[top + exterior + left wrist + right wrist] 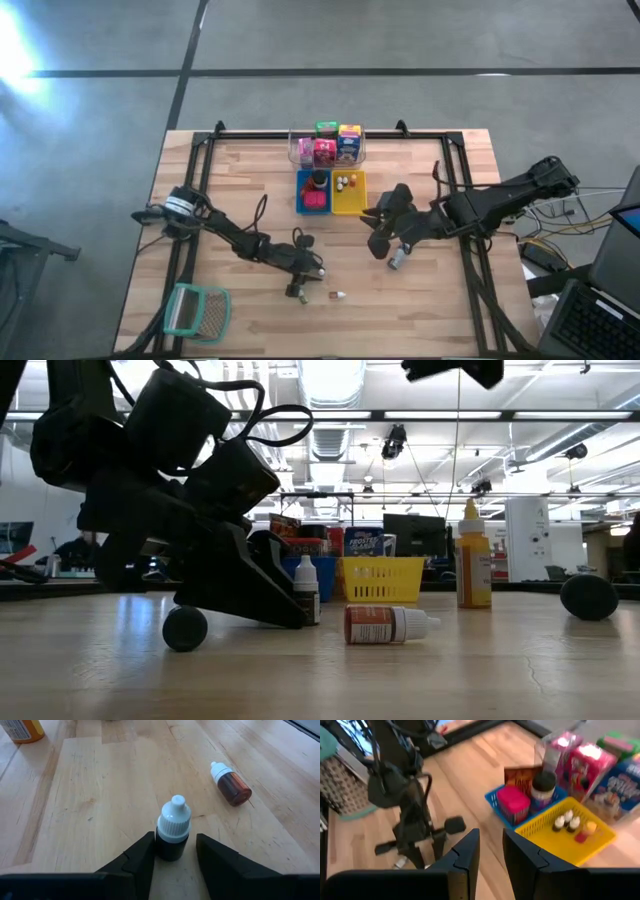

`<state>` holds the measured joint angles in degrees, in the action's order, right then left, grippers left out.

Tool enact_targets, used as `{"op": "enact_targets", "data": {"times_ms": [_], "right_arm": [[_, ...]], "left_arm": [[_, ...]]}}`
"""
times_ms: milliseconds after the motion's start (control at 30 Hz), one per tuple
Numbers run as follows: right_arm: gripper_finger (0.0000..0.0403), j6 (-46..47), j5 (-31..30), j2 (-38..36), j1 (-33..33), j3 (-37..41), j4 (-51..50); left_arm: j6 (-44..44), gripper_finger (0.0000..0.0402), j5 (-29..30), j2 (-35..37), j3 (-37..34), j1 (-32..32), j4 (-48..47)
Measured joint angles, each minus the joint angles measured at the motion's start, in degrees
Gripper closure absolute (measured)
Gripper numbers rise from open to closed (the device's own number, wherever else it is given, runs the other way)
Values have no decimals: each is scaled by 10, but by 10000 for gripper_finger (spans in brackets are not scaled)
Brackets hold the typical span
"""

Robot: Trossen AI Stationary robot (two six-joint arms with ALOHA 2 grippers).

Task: Pick & Place Kitchen Items
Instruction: Put the small black food coloring bottle into the yellow bin

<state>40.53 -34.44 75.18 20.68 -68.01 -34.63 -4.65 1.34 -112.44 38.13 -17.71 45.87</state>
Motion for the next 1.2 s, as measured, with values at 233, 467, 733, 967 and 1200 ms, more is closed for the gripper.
{"op": "enact_targets", "data": {"times_ms": [233,467,733,967,1200], "right_arm": [[317,32,8,10,15,32,15],[298,26,61,96,28,64,94],[303,28,66,147,34,42,92],[317,26,66,145,33,38,94],[306,23,66,143,33,38,94]], "left_arm": [[-17,253,1,1,1,1,0],[-52,253,6,17,8,14,-14],[-53,253,15,29,9,22,-25],[-45,253,15,28,9,25,-23],[-21,252,25,18,12,26,-19]]}}
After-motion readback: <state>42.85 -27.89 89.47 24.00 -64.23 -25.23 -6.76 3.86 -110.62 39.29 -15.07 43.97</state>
